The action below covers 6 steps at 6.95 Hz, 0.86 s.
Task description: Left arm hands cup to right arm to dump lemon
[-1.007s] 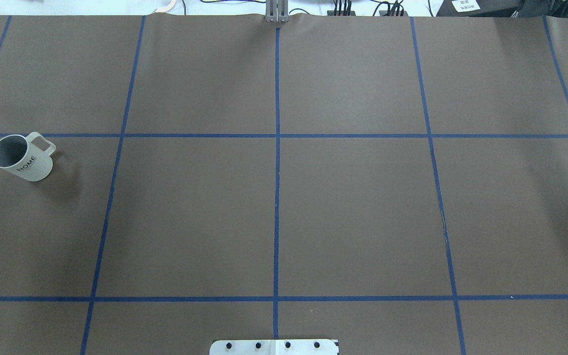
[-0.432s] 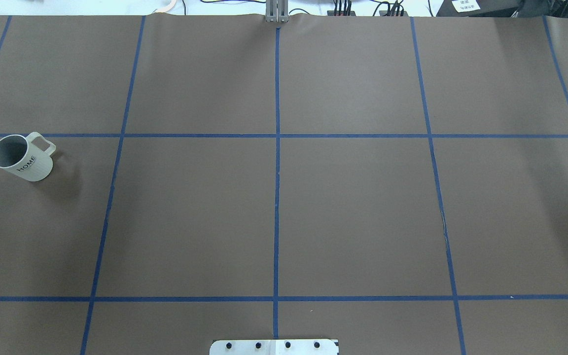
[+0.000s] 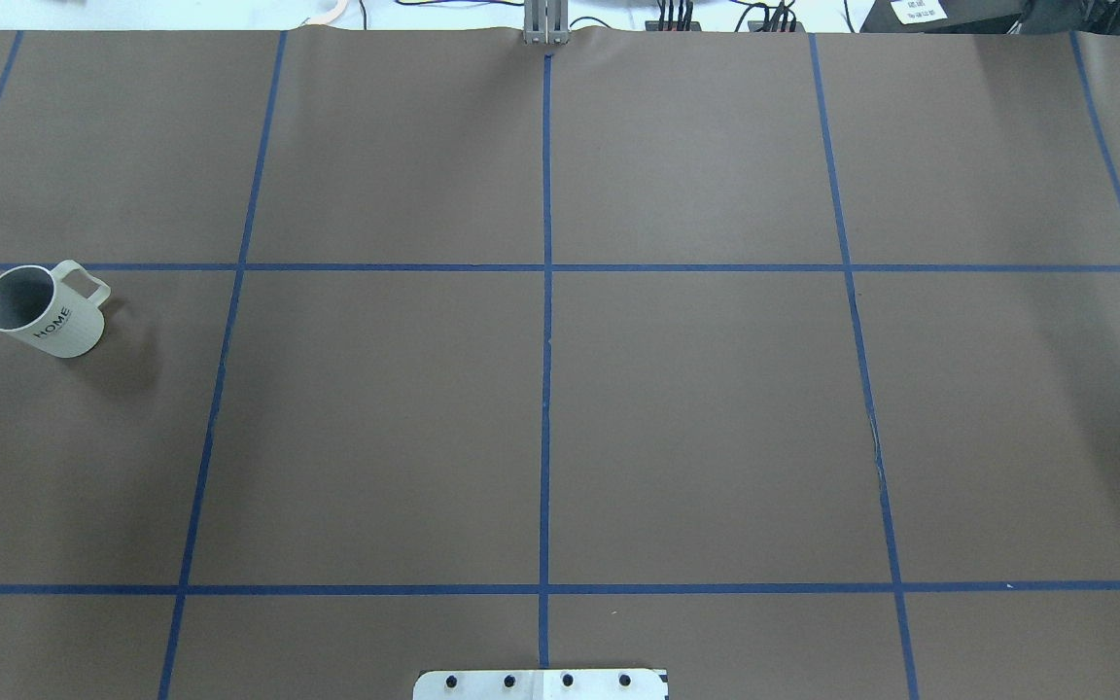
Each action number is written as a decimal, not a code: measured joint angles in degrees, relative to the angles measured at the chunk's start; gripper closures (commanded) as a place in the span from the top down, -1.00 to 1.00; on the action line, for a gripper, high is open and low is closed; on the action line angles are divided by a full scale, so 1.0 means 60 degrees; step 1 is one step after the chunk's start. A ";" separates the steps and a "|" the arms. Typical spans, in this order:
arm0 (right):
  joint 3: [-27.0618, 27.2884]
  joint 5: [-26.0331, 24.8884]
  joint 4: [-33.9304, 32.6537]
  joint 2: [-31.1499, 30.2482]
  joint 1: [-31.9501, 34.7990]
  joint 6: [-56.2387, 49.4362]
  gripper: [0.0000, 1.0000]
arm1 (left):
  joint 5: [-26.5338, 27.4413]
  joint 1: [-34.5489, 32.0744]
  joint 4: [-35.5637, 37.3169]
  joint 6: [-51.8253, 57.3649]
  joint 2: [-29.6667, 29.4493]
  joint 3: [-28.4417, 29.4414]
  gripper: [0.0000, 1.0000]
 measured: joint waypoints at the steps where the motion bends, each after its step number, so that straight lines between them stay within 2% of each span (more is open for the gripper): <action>1: 0.0008 0.0020 0.0345 -0.0145 0.0000 0.0000 1.00 | 0.0000 0.0000 -0.0001 0.0000 0.0002 -0.0007 1.00; 3: 0.0008 0.0053 0.1067 -0.0468 -0.0001 0.0000 1.00 | 0.0000 0.0000 -0.0001 0.0007 0.0003 -0.0010 1.00; 6: 0.0007 0.0057 0.1254 -0.0560 0.0000 0.0000 1.00 | 0.0000 0.0000 -0.0010 0.0005 0.0012 0.0001 1.00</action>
